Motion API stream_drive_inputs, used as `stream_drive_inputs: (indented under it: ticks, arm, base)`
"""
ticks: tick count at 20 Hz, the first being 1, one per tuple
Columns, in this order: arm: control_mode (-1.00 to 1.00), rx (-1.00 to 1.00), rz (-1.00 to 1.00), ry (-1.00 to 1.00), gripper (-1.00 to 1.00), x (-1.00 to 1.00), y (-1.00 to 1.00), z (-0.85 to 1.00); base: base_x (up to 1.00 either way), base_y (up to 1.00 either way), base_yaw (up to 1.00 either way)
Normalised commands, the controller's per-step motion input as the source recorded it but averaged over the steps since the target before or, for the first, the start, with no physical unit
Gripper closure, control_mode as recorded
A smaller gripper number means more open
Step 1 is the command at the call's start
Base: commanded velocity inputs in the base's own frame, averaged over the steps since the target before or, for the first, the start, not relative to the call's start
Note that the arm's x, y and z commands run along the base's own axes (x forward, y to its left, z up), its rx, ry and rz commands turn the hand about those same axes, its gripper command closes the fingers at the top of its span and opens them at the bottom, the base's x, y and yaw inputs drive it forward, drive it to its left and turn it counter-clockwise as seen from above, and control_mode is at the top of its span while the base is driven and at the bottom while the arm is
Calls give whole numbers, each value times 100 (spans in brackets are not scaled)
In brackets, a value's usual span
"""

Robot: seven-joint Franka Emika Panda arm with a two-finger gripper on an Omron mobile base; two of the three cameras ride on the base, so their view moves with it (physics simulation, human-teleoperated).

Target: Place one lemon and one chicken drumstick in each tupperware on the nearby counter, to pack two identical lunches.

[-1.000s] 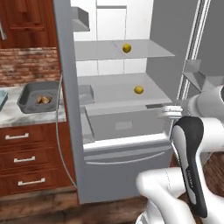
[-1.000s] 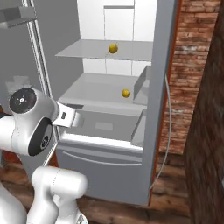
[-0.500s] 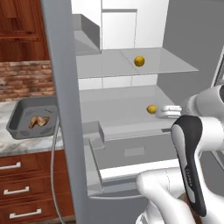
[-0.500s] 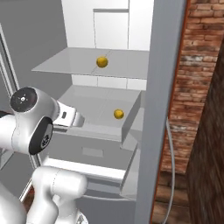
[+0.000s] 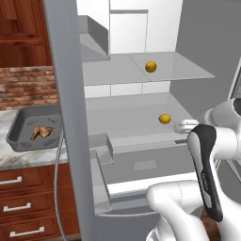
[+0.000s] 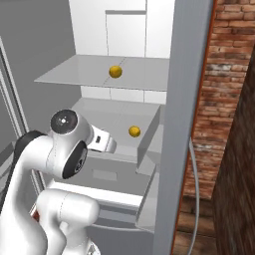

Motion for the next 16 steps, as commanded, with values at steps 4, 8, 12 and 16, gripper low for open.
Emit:
stream_drive_inputs:
  ticks: [4, 8, 12, 16]
  arm:
    - [-100, -2, 0, 0, -100, 41, -17, -23]
    - [-100, -5, 0, -1, -100, 42, 0, -1]
    - [-100, -6, -1, 0, -100, 54, -6, -9]
    - [-100, -1, -2, 1, -100, 40, -20, -1]
  base:
    - [0, 0, 0]
    - [0, 0, 0]
    - [0, 0, 0]
    - [0, 0, 0]
